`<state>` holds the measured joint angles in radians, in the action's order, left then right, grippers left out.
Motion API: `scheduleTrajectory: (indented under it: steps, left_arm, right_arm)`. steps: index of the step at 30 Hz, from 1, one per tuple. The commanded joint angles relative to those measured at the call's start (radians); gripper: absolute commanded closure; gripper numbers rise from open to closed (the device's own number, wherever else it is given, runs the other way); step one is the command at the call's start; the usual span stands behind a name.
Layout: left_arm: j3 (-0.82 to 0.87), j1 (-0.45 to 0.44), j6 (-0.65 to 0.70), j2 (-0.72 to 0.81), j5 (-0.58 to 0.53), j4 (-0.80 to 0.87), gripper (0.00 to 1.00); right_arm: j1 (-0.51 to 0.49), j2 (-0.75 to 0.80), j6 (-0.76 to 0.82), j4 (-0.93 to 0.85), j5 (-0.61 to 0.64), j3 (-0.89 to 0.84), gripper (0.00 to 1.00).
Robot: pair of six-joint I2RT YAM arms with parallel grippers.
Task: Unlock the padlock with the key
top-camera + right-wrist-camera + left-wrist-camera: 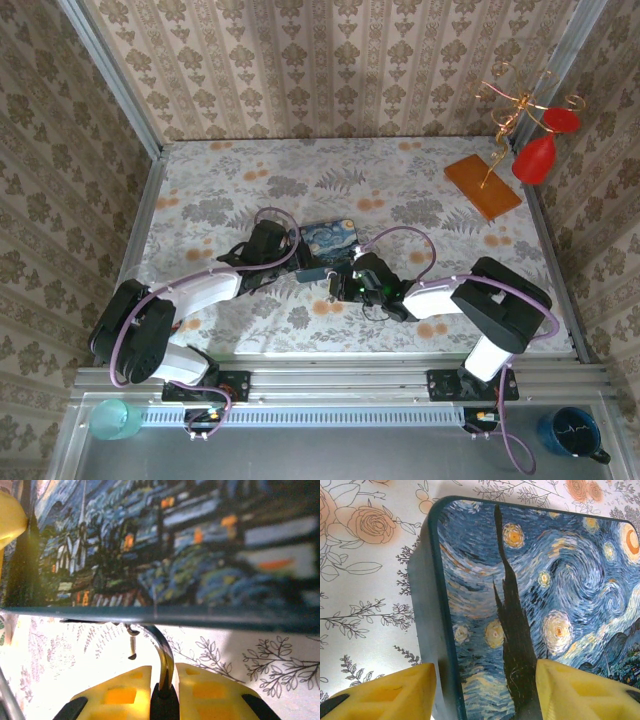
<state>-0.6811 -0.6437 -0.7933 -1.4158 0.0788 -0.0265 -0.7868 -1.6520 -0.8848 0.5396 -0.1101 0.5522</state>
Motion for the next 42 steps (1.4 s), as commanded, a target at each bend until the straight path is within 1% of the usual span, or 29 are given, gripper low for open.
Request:
scheduleTrajectory:
  steps: [1, 4, 8, 19, 22, 29, 34, 38, 42]
  left_arm:
    - [0.014, -0.015, 0.022, -0.031, -0.017, 0.176, 0.46]
    - [0.006, -0.033, 0.015, -0.031, -0.023, 0.178, 0.46]
    - [0.006, -0.053, 0.0, -0.035, -0.026, 0.171, 0.46]
    - [-0.004, -0.121, -0.051, -0.035, -0.05, 0.156, 0.48]
    - [-0.002, -0.128, -0.06, -0.034, -0.055, 0.149, 0.48]
    - [-0.011, -0.145, -0.072, -0.035, -0.062, 0.137, 0.49]
    - [-0.017, -0.147, -0.072, -0.04, -0.059, 0.13, 0.49]
    - [-0.016, -0.147, -0.069, -0.043, -0.06, 0.127, 0.49]
    - [-0.014, -0.148, -0.069, -0.047, -0.057, 0.122, 0.49]
  right_arm:
    - [0.019, 0.041, -0.078, 0.008, -0.033, -0.033, 0.97]
    - [0.032, 0.081, -0.091, -0.004, -0.01, -0.043, 1.0]
    - [0.04, 0.123, -0.09, -0.029, 0.031, -0.05, 1.0]
    - [0.083, 0.121, -0.107, -0.033, 0.046, -0.06, 1.0]
    - [0.105, 0.114, -0.117, 0.0, 0.034, -0.078, 1.0]
    - [0.143, 0.055, -0.139, 0.101, -0.049, -0.093, 1.0]
    - [0.148, 0.029, -0.168, 0.165, -0.051, -0.102, 1.0]
    - [0.167, 0.015, -0.212, 0.251, -0.059, -0.123, 1.0]
    - [0.178, 0.01, -0.232, 0.263, -0.059, -0.121, 1.0]
